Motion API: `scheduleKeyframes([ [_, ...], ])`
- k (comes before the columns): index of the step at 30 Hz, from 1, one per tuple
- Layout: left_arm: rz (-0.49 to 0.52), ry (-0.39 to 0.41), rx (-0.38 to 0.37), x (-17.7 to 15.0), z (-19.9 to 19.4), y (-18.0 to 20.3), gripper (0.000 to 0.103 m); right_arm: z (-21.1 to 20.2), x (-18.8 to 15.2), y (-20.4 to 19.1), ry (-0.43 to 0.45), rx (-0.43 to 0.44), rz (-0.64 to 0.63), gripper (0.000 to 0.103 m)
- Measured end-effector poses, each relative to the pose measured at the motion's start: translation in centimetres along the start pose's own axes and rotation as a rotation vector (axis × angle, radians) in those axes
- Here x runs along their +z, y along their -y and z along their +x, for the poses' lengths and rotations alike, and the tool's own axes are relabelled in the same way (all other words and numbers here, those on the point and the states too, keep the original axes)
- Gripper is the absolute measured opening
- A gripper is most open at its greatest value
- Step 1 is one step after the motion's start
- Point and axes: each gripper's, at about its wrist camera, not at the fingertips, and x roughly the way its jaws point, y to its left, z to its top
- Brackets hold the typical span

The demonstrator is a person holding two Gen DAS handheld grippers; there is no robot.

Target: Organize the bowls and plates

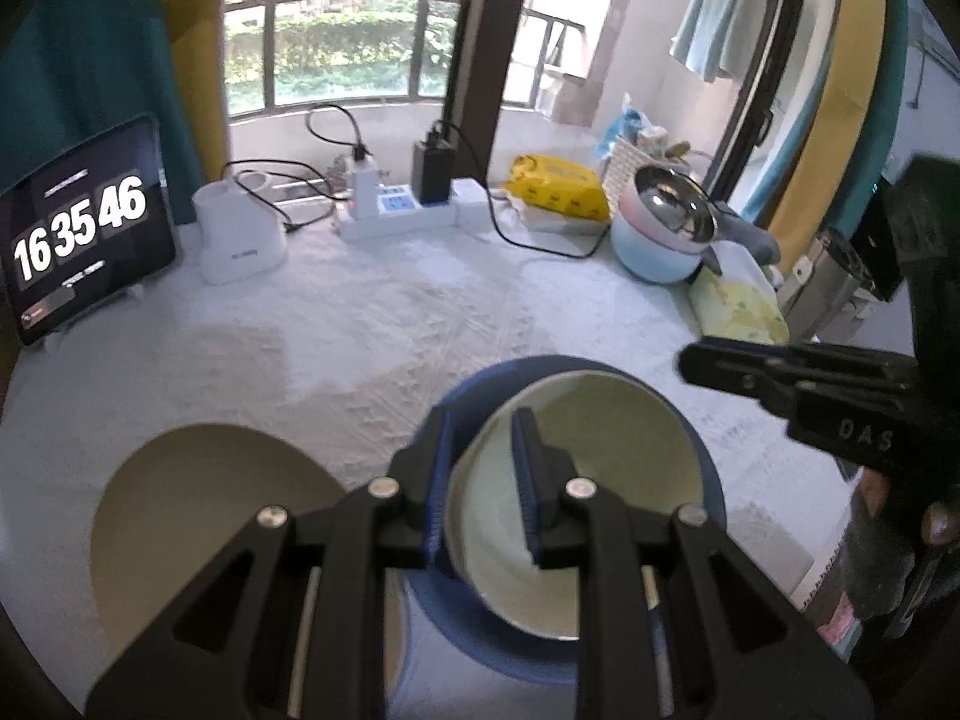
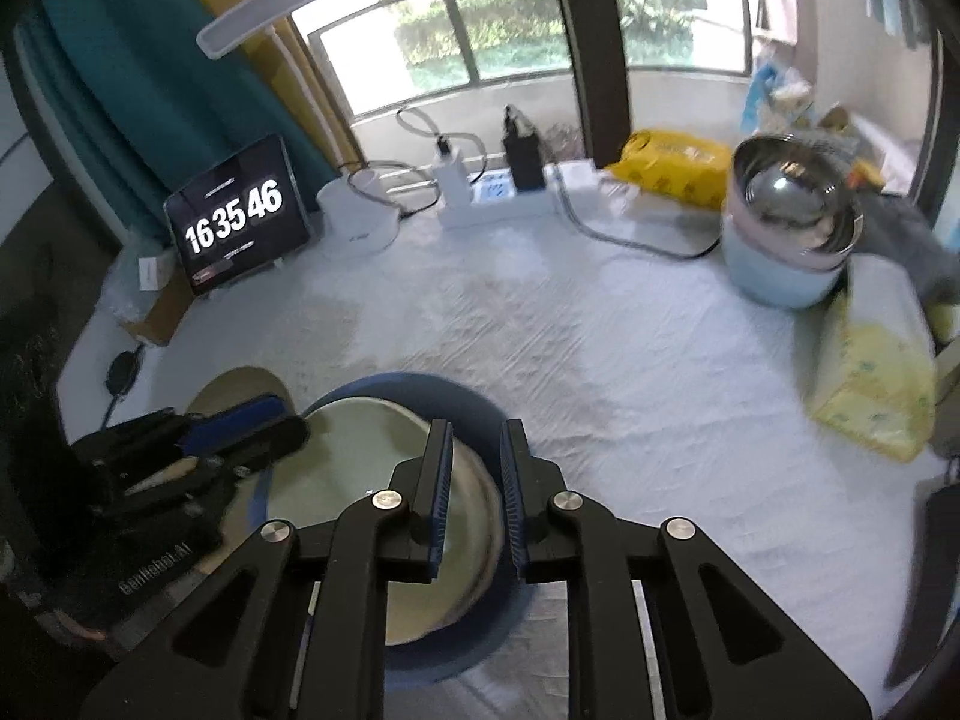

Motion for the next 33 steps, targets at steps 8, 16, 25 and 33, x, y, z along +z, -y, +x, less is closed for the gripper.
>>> scheduleKeyframes([
  [8,-0.094,-0.014,0.041,-1.3,-0.1,-2.8,0.026,-0.1,-1.4,2.3,-0.01,-0.038,0.029,0.02],
  [16,-0.096,-0.057,0.054,-2.7,0.8,-3.0,0.029,1.5,-3.2,2.9,-0.046,0.008,0.063,0.021],
  [25,-0.038,-0.09,0.115,-3.5,1.9,-2.1,0.03,3.3,-4.6,3.0,-0.086,0.019,0.064,0.026],
  [33,0.047,-0.055,0.165,-3.8,2.4,-1.6,0.03,4.0,-5.0,2.8,-0.07,-0.057,0.044,0.045],
])
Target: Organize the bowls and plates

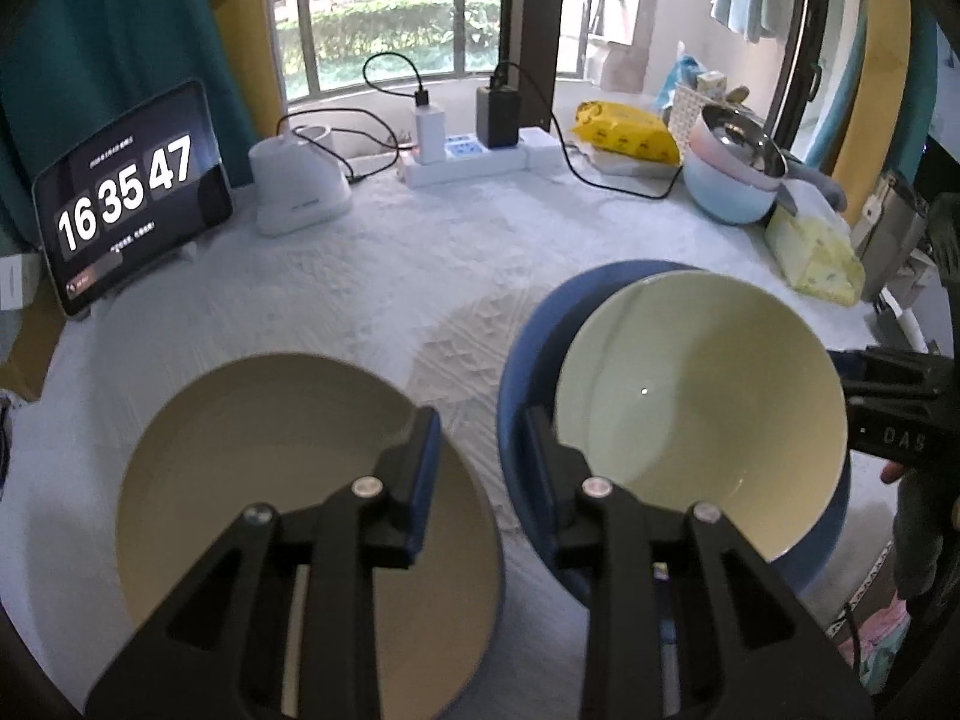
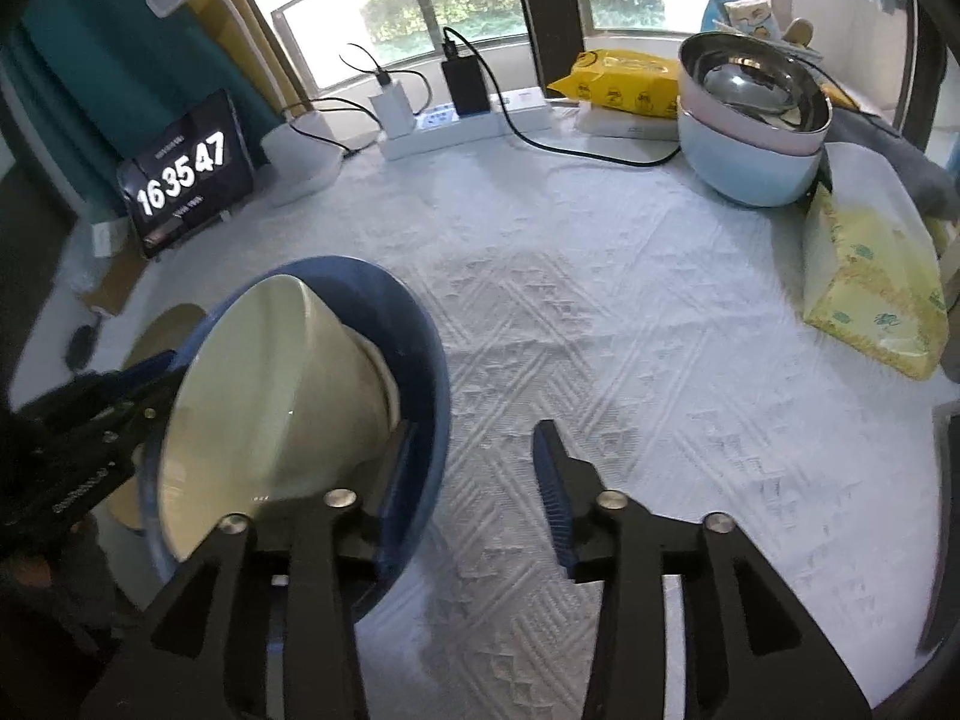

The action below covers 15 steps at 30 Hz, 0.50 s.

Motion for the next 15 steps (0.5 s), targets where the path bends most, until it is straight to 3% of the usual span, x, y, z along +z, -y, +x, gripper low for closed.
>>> scheduleKeyframes([
  [3,0.005,0.013,-0.004,0.1,0.1,-0.1,0.03,0.2,-0.1,0.3,0.005,0.007,0.016,0.048],
  [8,0.036,0.026,0.013,0.4,0.2,0.3,0.03,0.4,-0.4,1.3,0.017,0.014,0.059,0.063],
  [15,0.018,0.001,-0.031,0.4,0.3,-0.3,0.03,0.5,-0.7,1.8,0.028,0.022,0.095,0.067],
])
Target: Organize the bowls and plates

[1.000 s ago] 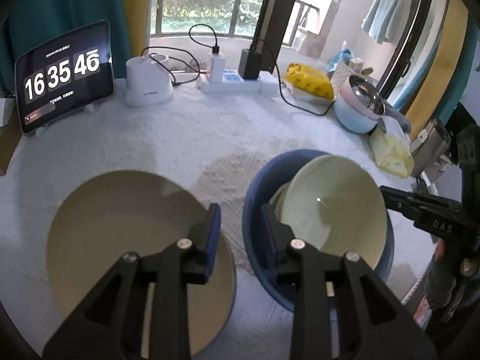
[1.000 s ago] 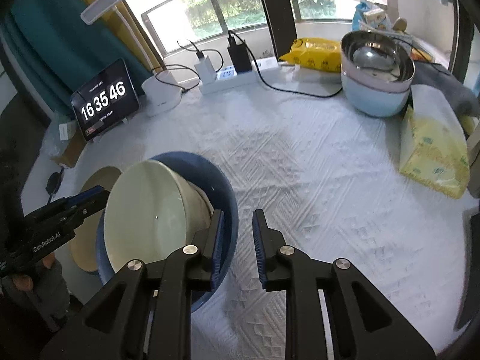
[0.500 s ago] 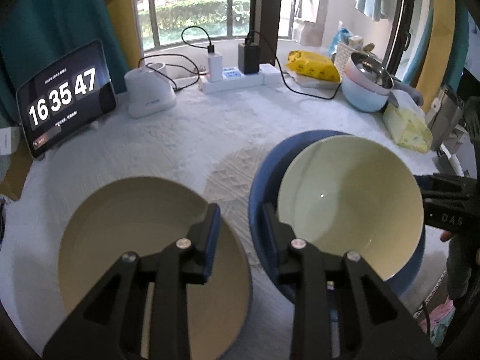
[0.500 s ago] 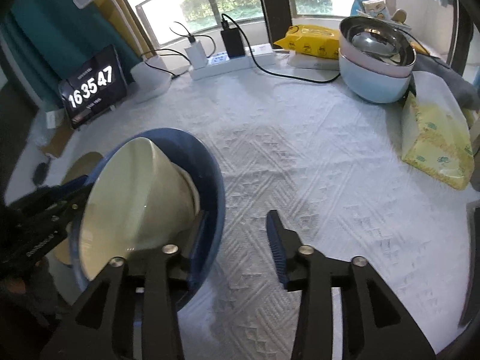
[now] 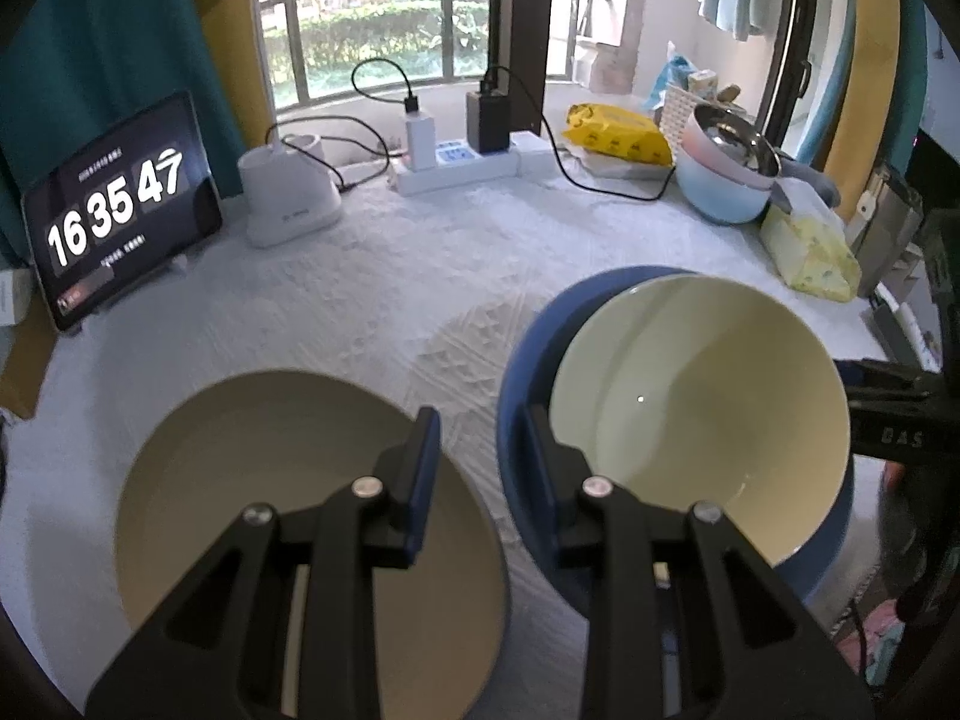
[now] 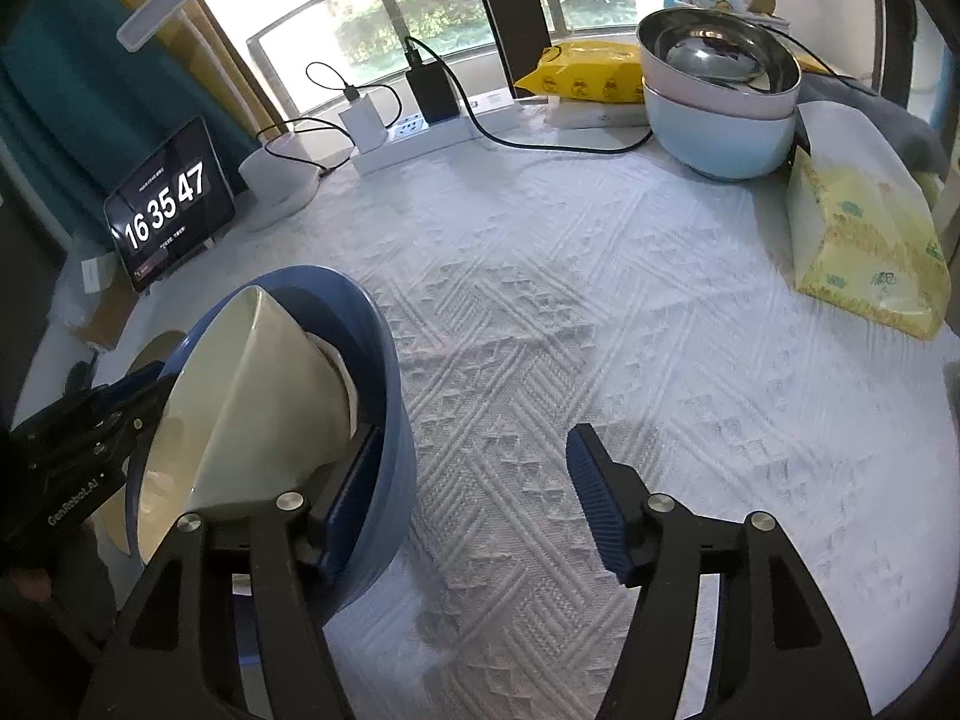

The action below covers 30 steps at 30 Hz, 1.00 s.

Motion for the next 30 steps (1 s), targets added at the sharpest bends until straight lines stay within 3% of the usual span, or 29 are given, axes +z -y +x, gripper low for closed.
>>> scheduleKeyframes([
  [4,0.001,0.007,-0.023,-0.2,-0.1,-0.3,0.03,0.0,-0.4,0.1,0.009,0.005,0.028,0.066],
  [6,0.004,0.013,-0.021,-0.3,-0.1,-0.2,0.03,0.0,-0.5,-0.1,0.019,0.006,0.029,0.06],
  [11,0.034,0.04,-0.014,-0.6,-0.4,0.5,0.022,-0.3,-0.8,-1.4,0.051,0.014,0.021,0.029],
  [14,0.044,0.059,-0.024,-0.8,-0.6,0.9,0.01,-0.4,-1.0,-2.2,0.078,0.017,0.025,0.012],
  [30,0.007,0.091,-0.03,-0.8,-0.7,1.1,0.008,-0.6,-1.3,-2.2,0.117,0.008,0.063,0.011],
])
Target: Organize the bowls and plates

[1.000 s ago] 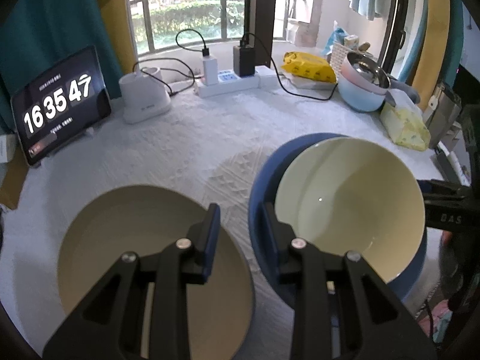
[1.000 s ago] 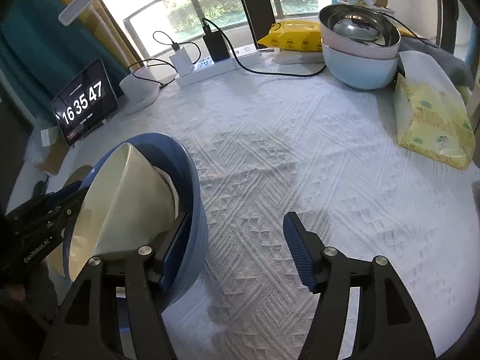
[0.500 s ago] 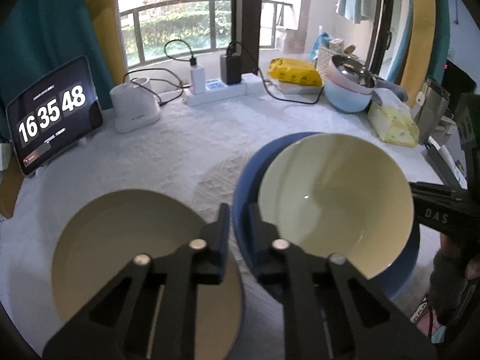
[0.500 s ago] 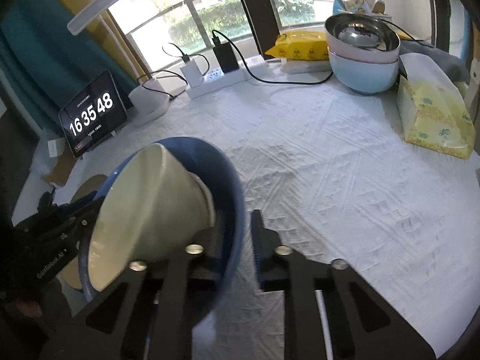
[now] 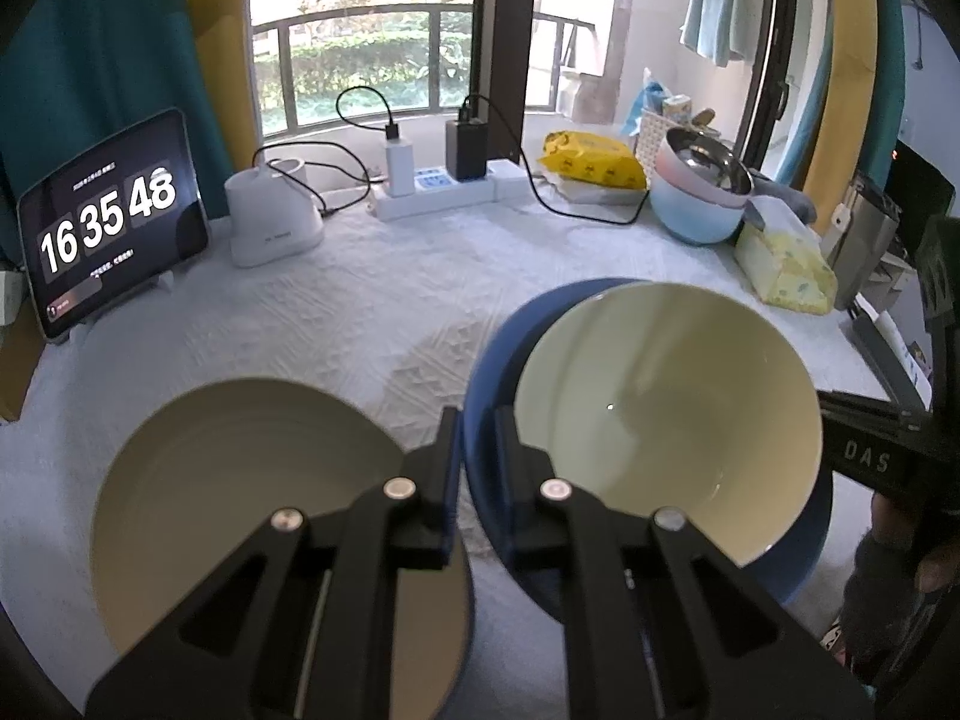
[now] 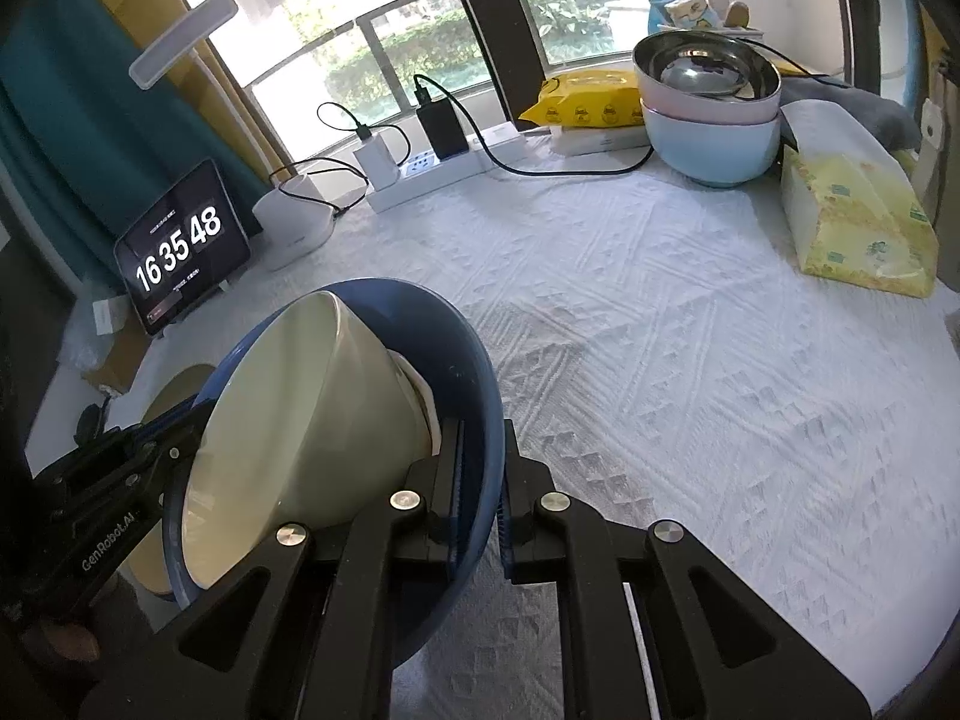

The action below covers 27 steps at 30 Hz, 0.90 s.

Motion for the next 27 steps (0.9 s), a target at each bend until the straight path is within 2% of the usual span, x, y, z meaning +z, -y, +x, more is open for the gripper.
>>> scheduleKeyframes([
  [27,0.018,-0.026,-0.039,-0.5,-0.7,2.0,0.008,-2.0,-0.6,1.6,0.007,-0.037,0.036,0.011],
])
